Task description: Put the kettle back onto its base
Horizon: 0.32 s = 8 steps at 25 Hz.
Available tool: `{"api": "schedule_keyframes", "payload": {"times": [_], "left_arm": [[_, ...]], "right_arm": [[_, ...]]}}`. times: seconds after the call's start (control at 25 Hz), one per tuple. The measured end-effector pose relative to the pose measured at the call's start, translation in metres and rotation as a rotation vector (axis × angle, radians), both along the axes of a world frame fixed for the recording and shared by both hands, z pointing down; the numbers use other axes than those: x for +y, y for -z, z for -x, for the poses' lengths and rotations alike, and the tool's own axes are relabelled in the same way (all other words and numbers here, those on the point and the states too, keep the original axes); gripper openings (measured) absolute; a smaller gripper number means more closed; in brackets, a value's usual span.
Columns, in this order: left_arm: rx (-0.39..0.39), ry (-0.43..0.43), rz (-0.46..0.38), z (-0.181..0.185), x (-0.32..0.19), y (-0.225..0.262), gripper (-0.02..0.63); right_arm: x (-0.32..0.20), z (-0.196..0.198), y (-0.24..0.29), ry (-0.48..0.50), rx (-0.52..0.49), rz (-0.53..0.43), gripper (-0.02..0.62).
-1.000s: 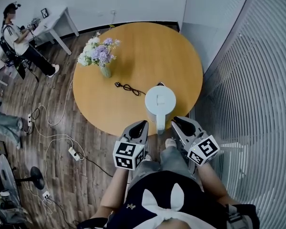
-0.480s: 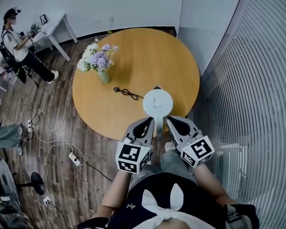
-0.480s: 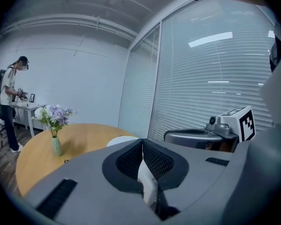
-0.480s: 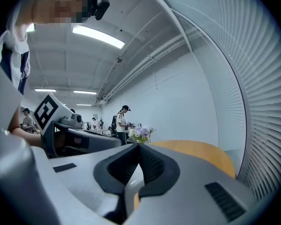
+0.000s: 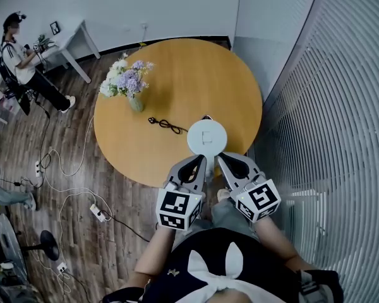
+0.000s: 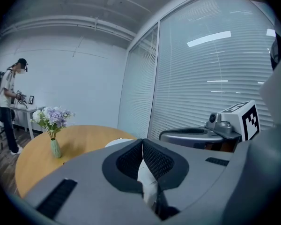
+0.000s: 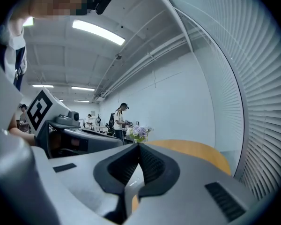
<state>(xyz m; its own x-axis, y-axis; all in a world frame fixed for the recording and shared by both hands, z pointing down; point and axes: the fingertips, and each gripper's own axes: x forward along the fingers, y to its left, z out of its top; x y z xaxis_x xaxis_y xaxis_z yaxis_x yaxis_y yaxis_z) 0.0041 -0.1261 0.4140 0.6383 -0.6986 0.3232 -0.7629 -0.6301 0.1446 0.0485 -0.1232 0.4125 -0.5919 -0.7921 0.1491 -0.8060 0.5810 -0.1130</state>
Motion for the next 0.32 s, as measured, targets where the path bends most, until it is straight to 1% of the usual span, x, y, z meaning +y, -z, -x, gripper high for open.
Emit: {"api": "schedule_keyframes", "payload": {"times": [0.32], "left_arm": [[0.002,-0.006,0.006,-0.0031,-0.0012,-0.001,0.026]], "right_arm": [[-0.0026,0.0006,0.0015,0.002,0.008,0.009,0.023]]}}
